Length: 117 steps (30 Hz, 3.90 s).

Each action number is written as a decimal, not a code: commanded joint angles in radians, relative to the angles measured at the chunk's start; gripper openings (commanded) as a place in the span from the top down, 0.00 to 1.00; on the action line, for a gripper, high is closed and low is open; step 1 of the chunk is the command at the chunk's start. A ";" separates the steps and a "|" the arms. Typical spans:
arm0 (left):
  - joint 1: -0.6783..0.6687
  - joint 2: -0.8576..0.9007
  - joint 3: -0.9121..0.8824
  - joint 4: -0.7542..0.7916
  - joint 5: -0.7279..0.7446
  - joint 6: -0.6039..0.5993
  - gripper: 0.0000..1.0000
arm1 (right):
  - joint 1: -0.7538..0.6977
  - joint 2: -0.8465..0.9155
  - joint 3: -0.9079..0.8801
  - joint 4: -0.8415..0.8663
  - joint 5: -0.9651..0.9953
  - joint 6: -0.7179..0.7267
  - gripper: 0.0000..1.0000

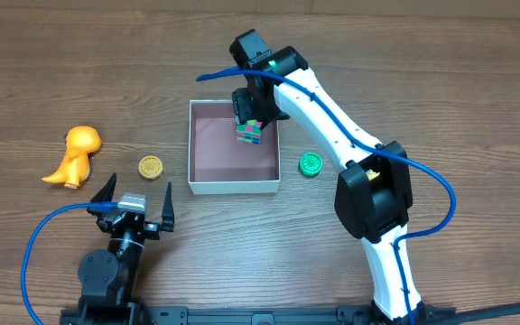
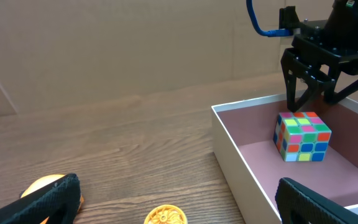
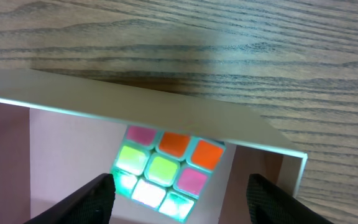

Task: Pack container

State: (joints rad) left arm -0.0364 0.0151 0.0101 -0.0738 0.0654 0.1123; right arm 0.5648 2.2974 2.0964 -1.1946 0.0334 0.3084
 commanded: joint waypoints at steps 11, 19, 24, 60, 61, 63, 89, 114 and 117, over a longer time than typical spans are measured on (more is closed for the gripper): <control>0.010 -0.009 -0.005 0.001 -0.010 0.015 0.00 | 0.006 0.001 0.298 -0.124 -0.096 -0.001 0.56; 0.010 -0.009 -0.005 0.001 -0.010 0.015 0.00 | 0.032 0.002 0.298 -0.121 -0.143 -0.001 0.96; 0.010 -0.009 -0.005 0.001 -0.010 0.015 0.00 | 0.058 0.003 0.293 -0.115 -0.108 -0.001 0.96; 0.010 -0.009 -0.005 0.001 -0.010 0.015 0.00 | 0.069 0.005 -0.081 0.149 -0.117 0.007 0.92; 0.010 -0.009 -0.005 0.001 -0.010 0.015 0.00 | 0.069 0.005 -0.081 0.154 -0.117 0.007 0.92; 0.010 -0.009 -0.005 0.001 -0.010 0.015 0.00 | 0.069 0.005 -0.081 0.163 -0.117 0.007 0.92; 0.010 -0.009 -0.005 0.001 -0.010 0.015 0.00 | 0.069 0.005 -0.081 0.206 -0.074 0.006 0.92; 0.010 -0.009 -0.005 0.001 -0.010 0.015 0.00 | 0.069 0.053 -0.081 0.175 0.011 0.006 0.92; 0.010 -0.009 -0.005 0.001 -0.010 0.015 0.00 | 0.069 0.053 -0.081 0.166 0.027 0.006 0.92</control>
State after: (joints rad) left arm -0.0364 0.0151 0.0101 -0.0738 0.0654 0.1123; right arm 0.6353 2.3352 2.0174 -1.0241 0.0208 0.3138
